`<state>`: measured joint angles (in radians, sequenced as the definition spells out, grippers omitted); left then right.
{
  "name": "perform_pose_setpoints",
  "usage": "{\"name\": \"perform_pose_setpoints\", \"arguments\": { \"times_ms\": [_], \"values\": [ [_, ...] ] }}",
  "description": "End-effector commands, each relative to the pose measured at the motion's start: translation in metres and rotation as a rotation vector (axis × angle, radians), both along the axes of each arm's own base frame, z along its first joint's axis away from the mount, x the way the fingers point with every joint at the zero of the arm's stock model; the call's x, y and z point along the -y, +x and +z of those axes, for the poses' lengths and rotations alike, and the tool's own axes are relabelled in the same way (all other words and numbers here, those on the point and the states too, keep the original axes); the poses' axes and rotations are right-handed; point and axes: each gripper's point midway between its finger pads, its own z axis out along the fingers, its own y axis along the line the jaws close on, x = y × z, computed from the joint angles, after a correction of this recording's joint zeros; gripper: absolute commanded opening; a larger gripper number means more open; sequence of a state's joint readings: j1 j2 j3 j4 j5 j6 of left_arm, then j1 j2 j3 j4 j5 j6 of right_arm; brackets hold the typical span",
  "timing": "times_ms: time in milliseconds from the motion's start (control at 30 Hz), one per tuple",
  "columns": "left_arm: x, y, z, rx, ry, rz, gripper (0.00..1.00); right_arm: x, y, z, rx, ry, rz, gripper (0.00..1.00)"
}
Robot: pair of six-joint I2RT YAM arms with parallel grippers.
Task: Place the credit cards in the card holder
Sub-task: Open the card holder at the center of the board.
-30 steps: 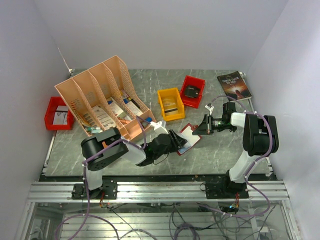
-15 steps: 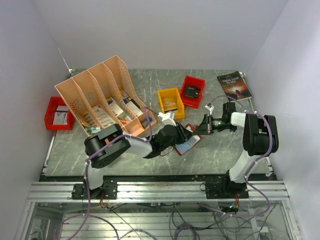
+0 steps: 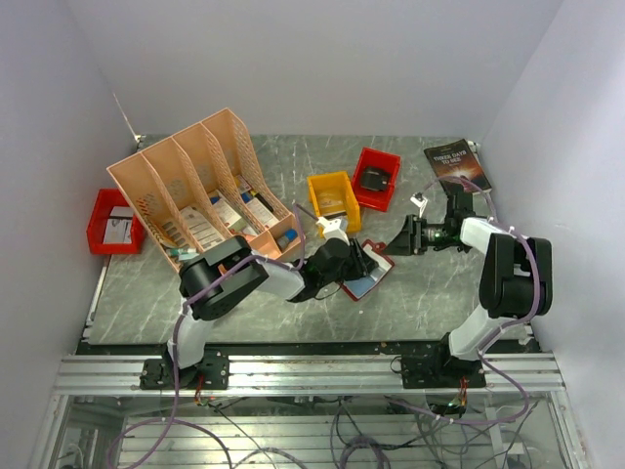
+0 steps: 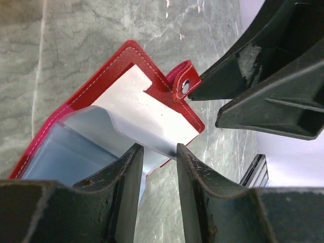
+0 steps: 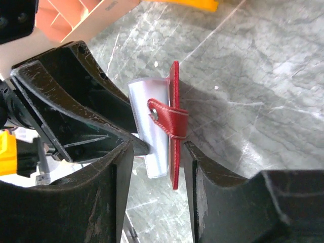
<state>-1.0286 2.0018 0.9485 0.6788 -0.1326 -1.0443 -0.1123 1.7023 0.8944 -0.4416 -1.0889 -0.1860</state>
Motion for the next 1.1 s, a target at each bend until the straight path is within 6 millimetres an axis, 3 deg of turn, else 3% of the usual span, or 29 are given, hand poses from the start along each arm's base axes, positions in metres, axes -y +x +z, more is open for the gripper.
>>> {"name": "perform_pose_setpoints", "arguments": {
  "times_ms": [0,267,533,567,733,1067],
  "values": [
    [0.005,0.010,0.001,0.022,0.012,-0.019,0.43,0.011,0.011,0.016,0.127,-0.067,0.015,0.44],
    [0.007,0.017,-0.001,0.013,-0.007,-0.039,0.47,0.010,0.003,0.049,0.367,-0.113,0.088,0.43],
    [0.003,0.024,0.007,0.034,-0.047,-0.038,0.53,0.015,0.004,0.035,0.329,-0.147,0.106,0.41],
    [0.002,0.024,0.008,0.036,-0.052,-0.036,0.59,0.016,0.005,0.033,0.327,-0.158,0.102,0.42],
    [-0.001,0.028,0.013,0.056,-0.063,-0.038,0.61,0.017,0.007,0.026,0.333,-0.212,0.097,0.53],
    [-0.005,0.036,0.015,0.049,-0.071,-0.025,0.53,0.006,0.013,0.016,0.382,-0.359,0.118,0.71]
  ]
}}
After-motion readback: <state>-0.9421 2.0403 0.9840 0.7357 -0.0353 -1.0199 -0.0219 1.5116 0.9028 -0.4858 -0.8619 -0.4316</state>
